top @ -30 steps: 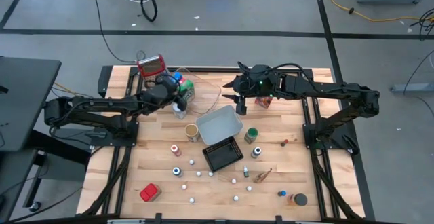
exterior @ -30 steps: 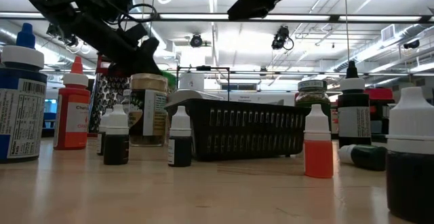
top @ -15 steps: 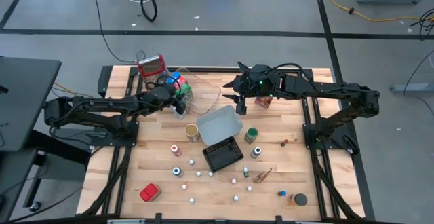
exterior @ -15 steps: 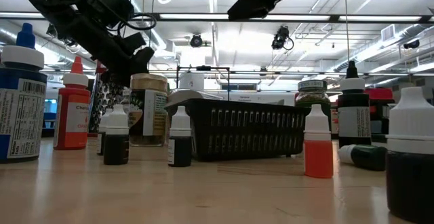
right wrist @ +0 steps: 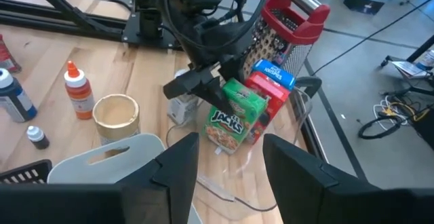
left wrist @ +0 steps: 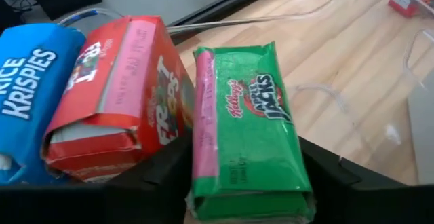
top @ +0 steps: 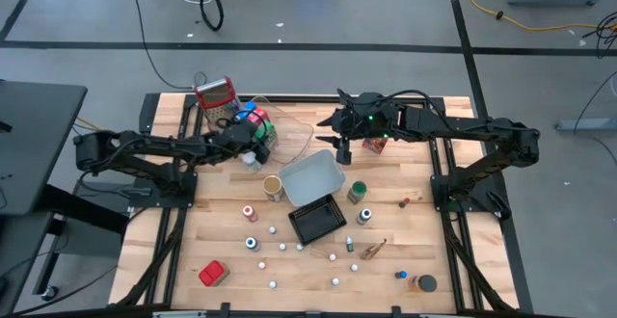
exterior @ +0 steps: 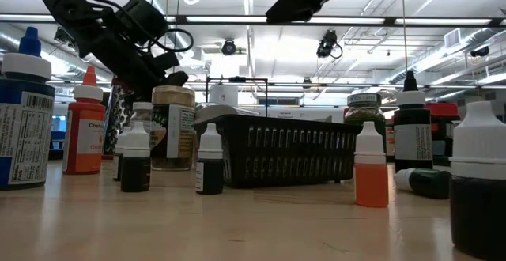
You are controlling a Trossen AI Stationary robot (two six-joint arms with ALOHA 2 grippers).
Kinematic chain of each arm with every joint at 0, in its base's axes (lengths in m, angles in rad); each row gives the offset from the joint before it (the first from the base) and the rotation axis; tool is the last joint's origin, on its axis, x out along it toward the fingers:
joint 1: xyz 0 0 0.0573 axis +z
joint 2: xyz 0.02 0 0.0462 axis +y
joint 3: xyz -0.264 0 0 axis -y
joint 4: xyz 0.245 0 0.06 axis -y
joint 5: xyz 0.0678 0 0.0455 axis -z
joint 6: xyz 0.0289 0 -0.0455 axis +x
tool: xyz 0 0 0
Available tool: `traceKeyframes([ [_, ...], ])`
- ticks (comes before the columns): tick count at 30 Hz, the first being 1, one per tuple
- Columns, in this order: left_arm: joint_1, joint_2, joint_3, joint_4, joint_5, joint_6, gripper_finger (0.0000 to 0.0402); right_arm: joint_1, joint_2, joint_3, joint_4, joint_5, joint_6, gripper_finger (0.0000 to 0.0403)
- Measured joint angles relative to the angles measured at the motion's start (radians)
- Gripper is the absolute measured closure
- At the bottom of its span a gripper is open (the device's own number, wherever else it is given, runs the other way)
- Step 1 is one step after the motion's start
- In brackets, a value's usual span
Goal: Pick & Place Kitchen Items
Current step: Put the green cereal box into the transparent bin, then put the red cereal box into the transparent bin
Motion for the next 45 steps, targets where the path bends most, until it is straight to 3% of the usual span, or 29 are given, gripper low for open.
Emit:
traceKeyframes([
  [5, 0.000, -0.007, 0.020, -0.018, -0.016, 0.013, 0.0160, 0.000, 0.000, 0.000, -0.020, 0.018, 0.001, 0.0225],
  [19, -0.053, -0.008, 0.193, -0.207, -0.022, 0.090, 0.0164, 0.000, 0.000, 0.000, -0.070, 0.018, 0.036, 0.0175],
  [26, -0.082, -0.009, 0.381, -0.512, 0.011, 0.069, 0.0164, -0.001, 0.000, 0.000, -0.084, 0.026, 0.043, 0.0179],
  [32, -0.117, -0.010, 0.560, -0.767, 0.007, 0.035, 0.0162, -0.001, 0.000, 0.000, -0.221, 0.187, 0.048, 0.0179],
  [41, -0.166, -0.165, 0.631, -0.778, -0.038, 0.056, 0.0165, -0.013, -0.004, 0.000, -0.381, 0.320, 0.112, 0.0195],
  [45, -0.166, -0.277, 0.578, -0.783, -0.074, 0.043, 0.0164, -0.054, -0.033, 0.000, -0.426, 0.292, 0.106, 0.0199],
])
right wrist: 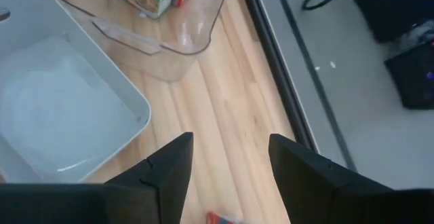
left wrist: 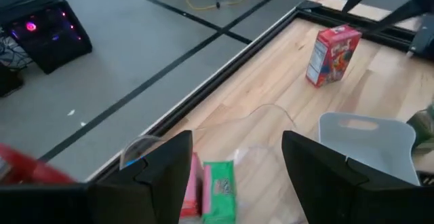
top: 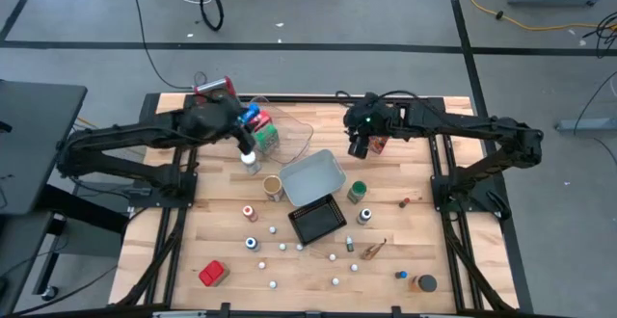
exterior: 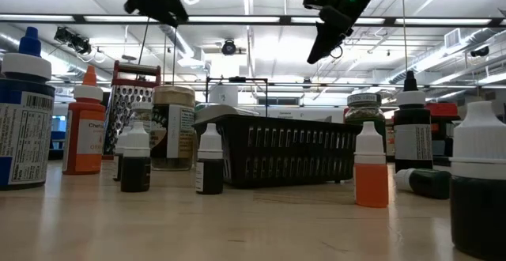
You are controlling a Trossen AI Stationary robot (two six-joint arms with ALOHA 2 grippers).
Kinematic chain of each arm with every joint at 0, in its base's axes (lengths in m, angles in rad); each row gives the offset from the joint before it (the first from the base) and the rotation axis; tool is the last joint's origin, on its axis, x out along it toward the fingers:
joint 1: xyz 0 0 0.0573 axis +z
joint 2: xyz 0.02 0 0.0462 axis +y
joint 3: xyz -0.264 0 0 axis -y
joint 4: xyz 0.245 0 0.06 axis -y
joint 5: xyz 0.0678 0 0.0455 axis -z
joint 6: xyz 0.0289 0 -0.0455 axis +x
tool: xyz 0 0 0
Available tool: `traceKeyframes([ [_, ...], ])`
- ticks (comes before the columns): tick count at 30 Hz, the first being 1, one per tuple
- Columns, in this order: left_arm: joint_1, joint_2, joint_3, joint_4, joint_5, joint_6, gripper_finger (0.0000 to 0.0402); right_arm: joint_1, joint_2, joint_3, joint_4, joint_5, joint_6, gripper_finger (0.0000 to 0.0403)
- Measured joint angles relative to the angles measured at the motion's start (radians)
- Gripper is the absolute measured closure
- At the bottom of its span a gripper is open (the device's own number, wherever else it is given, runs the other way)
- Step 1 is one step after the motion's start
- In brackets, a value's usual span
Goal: Pick & Place Kitchen Items
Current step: Put the red cereal box into the transparent bin
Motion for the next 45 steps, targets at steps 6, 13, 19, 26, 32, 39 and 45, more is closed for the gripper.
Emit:
traceKeyframes([
  [6, 0.000, -0.123, -0.111, 0.045, 0.002, -0.012, 0.0164, -0.061, -0.050, 0.000, -0.028, -0.055, -0.006, 0.0199],
  [13, 0.000, -0.185, -0.210, 0.143, 0.007, -0.015, 0.0164, -0.139, -0.105, -0.068, -0.079, -0.118, -0.010, 0.0199],
  [19, 0.000, -0.188, -0.213, 0.176, 0.013, -0.015, 0.0164, -0.228, -0.137, -0.164, -0.082, -0.116, -0.027, 0.0199],
  [26, 0.000, -0.188, -0.213, 0.218, 0.024, 0.015, 0.0164, -0.304, -0.137, -0.252, -0.072, -0.127, -0.003, 0.0199],
  [32, 0.000, -0.187, -0.213, 0.228, 0.065, 0.016, 0.0164, -0.315, -0.137, -0.299, -0.066, -0.127, -0.012, 0.0199],
  [39, 0.000, -0.187, -0.213, 0.232, 0.065, 0.015, 0.0164, -0.315, -0.137, -0.301, -0.026, -0.217, -0.026, 0.0199],
  [45, 0.000, -0.187, -0.213, 0.232, 0.065, 0.015, 0.0164, -0.315, -0.137, -0.301, -0.035, -0.221, -0.016, 0.0199],
])
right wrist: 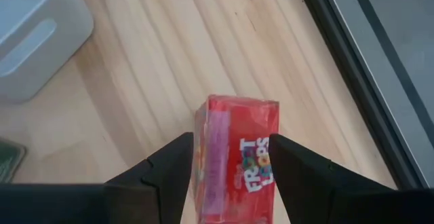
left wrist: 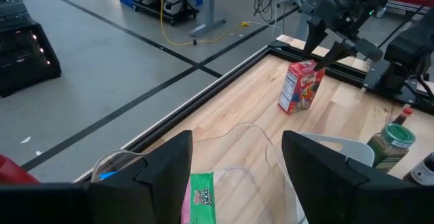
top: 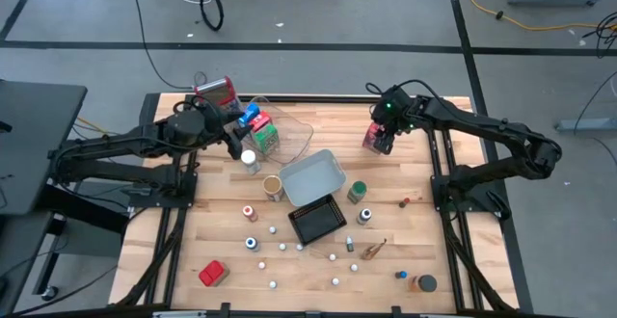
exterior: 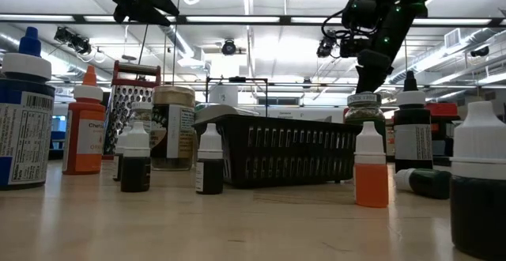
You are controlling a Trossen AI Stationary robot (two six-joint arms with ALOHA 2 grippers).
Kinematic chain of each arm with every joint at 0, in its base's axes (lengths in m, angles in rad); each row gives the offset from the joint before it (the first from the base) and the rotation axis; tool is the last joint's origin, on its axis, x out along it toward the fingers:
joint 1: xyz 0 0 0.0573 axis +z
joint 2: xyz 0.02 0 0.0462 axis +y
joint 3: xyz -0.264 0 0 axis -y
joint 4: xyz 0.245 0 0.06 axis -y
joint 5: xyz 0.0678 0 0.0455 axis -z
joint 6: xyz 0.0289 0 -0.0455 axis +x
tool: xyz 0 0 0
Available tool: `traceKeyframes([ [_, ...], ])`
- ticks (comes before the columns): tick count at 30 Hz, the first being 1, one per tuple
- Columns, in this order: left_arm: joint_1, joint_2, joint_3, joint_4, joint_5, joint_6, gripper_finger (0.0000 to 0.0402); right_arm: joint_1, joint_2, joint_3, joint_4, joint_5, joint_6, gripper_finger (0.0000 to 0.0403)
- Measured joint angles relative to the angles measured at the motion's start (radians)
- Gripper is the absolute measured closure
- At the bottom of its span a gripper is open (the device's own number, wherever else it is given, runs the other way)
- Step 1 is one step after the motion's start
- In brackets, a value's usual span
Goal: Pick & Place Kitchen Items
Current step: Put the red cereal box into the transparent bin
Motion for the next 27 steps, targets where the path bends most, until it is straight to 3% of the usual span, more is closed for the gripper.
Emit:
traceKeyframes([
  [20, 0.000, 0.000, 0.000, -0.001, 0.015, 0.000, 0.0164, -0.003, -0.002, -0.099, 0.101, 0.053, -0.001, 0.0199],
  [27, 0.000, 0.000, 0.000, -0.001, 0.015, -0.004, 0.0164, -0.002, 0.000, -0.075, 0.101, 0.056, -0.021, 0.0199],
])
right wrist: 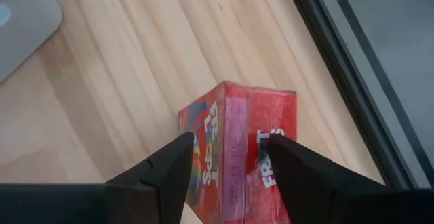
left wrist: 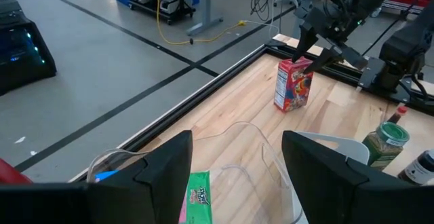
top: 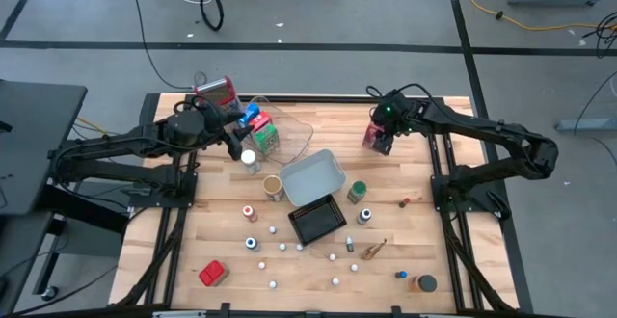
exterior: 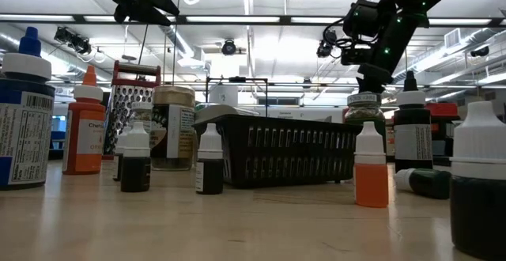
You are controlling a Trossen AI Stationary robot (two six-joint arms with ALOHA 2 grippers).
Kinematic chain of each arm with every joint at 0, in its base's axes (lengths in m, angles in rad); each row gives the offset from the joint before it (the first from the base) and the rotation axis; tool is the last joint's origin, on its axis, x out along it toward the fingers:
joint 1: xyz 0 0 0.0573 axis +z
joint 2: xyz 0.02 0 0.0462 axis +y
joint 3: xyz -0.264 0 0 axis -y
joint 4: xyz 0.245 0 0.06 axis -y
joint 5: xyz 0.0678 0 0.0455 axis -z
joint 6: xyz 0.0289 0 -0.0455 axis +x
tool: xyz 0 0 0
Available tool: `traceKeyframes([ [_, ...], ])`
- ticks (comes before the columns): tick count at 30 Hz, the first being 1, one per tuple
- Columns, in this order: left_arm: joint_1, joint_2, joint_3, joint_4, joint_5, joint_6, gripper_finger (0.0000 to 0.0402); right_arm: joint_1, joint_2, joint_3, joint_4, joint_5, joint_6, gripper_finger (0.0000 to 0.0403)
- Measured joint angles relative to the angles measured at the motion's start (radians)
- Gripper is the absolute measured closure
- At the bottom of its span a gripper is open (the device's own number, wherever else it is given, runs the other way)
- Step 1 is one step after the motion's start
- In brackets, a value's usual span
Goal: Pick & Place Kitchen Items
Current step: Put the red cereal box into the transparent bin
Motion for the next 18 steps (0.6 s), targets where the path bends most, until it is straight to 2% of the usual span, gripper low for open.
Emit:
traceKeyframes([
  [9, 0.000, 0.000, 0.000, 0.000, 0.000, 0.000, 0.0164, -0.012, -0.012, 0.029, -0.028, 0.062, -0.015, 0.0199],
  [14, 0.000, 0.000, 0.000, 0.000, 0.000, 0.000, 0.0164, -0.010, -0.009, 0.029, -0.040, -0.027, -0.019, 0.0199],
  [18, 0.000, 0.000, 0.000, 0.000, 0.000, 0.000, 0.0164, -0.011, -0.009, 0.029, -0.032, -0.030, -0.023, 0.0199],
])
